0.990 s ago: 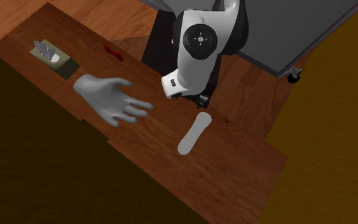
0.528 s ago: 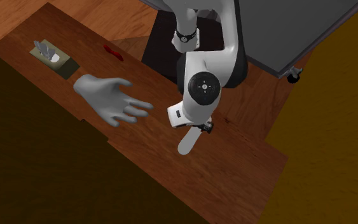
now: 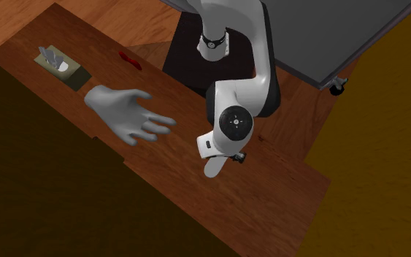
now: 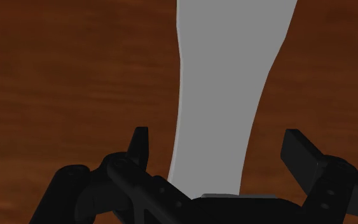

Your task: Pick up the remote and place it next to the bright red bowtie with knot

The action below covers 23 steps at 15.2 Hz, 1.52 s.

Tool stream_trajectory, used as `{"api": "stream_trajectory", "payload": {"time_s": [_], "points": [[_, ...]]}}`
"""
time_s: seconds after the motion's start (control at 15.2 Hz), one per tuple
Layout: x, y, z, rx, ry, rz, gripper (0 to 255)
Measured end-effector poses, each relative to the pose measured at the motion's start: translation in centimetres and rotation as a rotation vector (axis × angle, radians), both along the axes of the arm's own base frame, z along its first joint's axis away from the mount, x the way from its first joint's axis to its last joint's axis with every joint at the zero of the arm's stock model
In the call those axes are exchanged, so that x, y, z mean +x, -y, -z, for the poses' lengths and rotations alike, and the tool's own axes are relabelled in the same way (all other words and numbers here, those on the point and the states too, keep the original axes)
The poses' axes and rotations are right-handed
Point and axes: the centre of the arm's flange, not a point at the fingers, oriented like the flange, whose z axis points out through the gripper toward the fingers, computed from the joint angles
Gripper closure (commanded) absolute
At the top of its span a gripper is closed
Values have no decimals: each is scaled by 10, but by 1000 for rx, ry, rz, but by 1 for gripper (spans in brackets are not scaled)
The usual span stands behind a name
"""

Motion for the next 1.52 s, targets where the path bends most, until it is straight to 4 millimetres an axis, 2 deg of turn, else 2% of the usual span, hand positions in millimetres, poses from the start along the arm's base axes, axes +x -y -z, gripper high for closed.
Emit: {"api": "stream_trajectory", "payload": {"time_s": [0.2, 0.53, 0.59, 1.25, 1.52], "points": [[0, 0, 13, 0, 0, 0, 0], [0, -1, 15, 0, 0, 0, 0], [0, -1, 15, 0, 0, 0, 255], [0, 0, 15, 0, 1, 1, 255], [1, 0, -1, 0, 1, 0, 255]]}}
